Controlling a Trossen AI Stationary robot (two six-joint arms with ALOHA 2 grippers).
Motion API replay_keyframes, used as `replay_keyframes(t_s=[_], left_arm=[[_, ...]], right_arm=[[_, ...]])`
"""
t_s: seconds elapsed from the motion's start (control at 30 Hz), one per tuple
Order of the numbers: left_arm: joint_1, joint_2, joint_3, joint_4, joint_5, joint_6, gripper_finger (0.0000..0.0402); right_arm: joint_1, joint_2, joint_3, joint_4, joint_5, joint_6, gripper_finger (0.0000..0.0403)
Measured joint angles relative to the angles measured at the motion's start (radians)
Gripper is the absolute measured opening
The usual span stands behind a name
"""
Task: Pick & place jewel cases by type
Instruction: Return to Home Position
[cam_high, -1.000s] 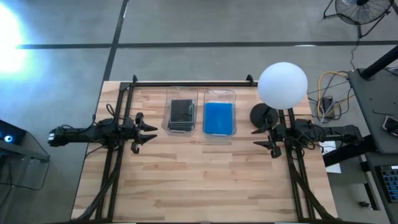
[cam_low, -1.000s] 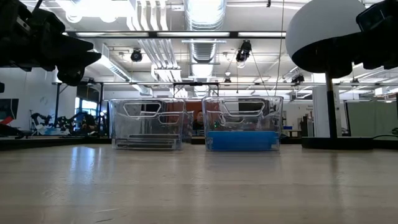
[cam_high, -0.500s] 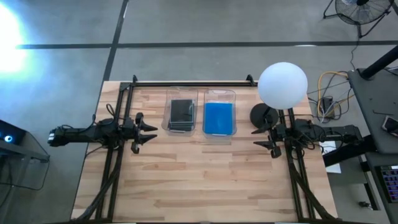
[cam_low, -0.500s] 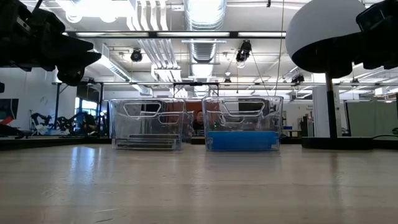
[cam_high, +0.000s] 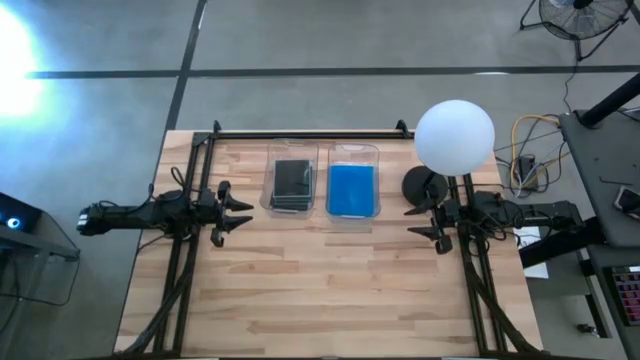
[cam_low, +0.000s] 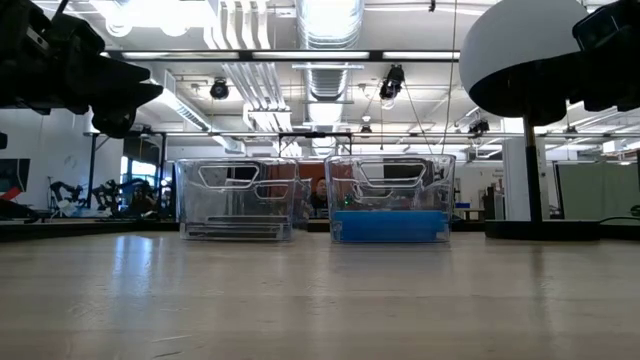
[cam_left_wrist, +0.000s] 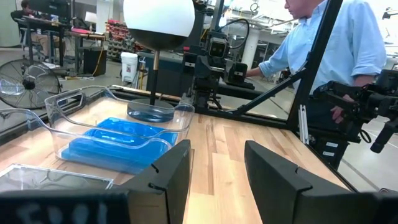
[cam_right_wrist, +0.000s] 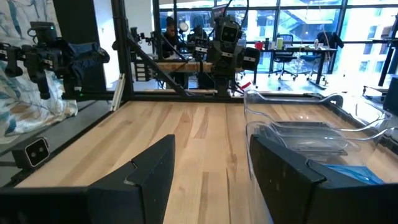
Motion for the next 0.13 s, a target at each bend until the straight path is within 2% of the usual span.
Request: replay_keyframes(t_s=[0.13], left_arm=[[0.000, 0.000, 0.000, 0.000, 0.000, 0.000, 0.0135]], right_arm=[[0.000, 0.000, 0.000, 0.000, 0.000, 0.000, 0.0203]])
